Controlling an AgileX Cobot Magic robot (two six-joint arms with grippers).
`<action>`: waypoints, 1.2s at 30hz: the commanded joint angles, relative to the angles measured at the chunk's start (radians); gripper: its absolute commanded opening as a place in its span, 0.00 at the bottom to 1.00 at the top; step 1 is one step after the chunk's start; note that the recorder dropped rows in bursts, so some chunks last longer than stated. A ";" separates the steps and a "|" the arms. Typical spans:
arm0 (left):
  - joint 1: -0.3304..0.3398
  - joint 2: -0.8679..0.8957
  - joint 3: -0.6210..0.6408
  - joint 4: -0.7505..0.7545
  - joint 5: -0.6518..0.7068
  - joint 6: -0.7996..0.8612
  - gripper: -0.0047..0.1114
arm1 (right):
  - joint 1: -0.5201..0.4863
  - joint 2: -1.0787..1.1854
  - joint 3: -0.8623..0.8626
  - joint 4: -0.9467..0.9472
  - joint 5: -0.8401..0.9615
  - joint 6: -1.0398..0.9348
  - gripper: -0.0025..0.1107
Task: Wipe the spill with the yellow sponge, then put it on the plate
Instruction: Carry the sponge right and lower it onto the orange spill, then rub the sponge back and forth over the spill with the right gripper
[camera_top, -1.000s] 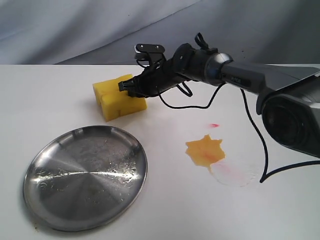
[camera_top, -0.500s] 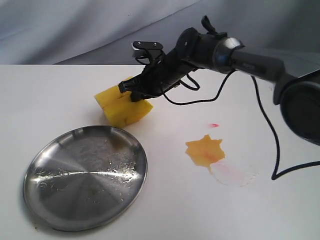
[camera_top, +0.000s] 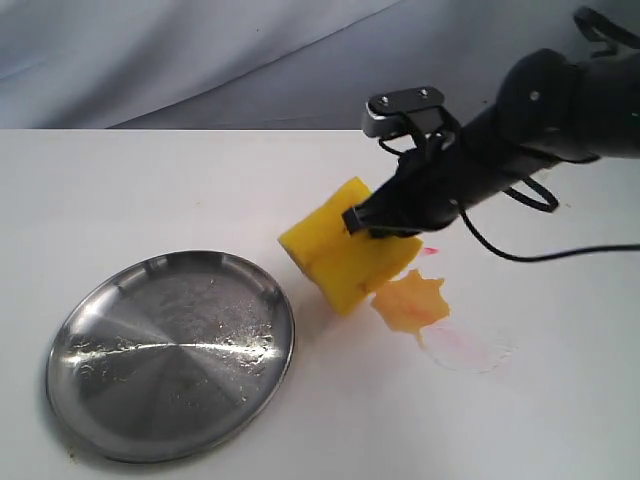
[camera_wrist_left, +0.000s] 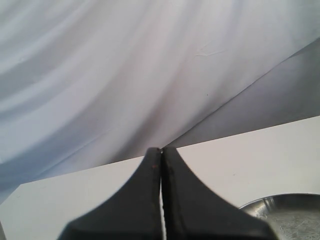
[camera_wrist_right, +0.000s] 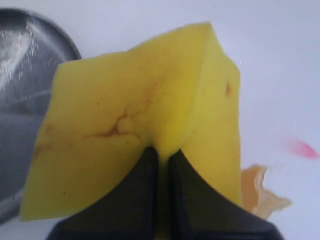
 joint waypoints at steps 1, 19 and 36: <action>0.004 -0.003 -0.003 -0.007 -0.005 -0.009 0.04 | -0.003 -0.137 0.184 -0.024 -0.030 -0.005 0.02; 0.004 -0.003 -0.003 -0.007 -0.005 -0.009 0.04 | -0.005 -0.086 0.437 -0.024 -0.378 0.099 0.02; 0.004 -0.003 -0.003 -0.007 -0.005 -0.009 0.04 | -0.113 0.213 0.015 -0.177 -0.200 0.250 0.02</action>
